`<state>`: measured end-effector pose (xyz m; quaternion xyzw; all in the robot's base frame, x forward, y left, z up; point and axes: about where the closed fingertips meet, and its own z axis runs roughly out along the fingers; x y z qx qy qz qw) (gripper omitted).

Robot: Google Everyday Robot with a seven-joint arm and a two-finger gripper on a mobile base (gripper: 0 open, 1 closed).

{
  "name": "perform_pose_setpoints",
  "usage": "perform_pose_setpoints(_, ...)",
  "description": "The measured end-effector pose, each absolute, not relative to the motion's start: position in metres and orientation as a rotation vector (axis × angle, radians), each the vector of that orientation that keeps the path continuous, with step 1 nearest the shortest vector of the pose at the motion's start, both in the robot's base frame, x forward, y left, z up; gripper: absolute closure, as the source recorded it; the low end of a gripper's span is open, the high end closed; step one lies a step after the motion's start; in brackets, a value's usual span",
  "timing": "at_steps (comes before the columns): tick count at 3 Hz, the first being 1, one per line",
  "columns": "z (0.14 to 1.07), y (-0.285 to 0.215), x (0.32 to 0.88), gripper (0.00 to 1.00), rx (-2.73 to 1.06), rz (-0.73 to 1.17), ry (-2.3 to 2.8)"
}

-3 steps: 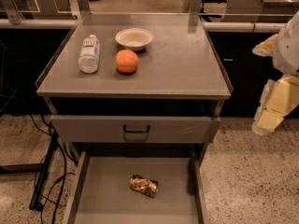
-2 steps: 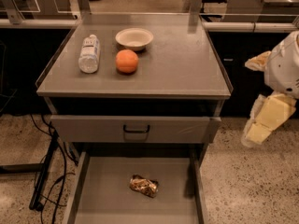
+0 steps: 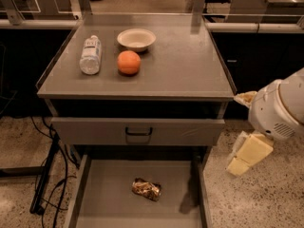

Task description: Pick orange can from middle drawer and place on counter

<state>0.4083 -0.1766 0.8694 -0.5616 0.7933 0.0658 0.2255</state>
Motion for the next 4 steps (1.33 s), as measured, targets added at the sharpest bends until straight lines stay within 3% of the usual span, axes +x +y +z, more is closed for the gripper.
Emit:
perform_pose_setpoints(2,0.783,-0.152,0.39,0.0,-1.571,0.31,2.27)
perform_pose_setpoints(4,0.765,-0.142,0.383,0.0,-1.55,0.368,2.261)
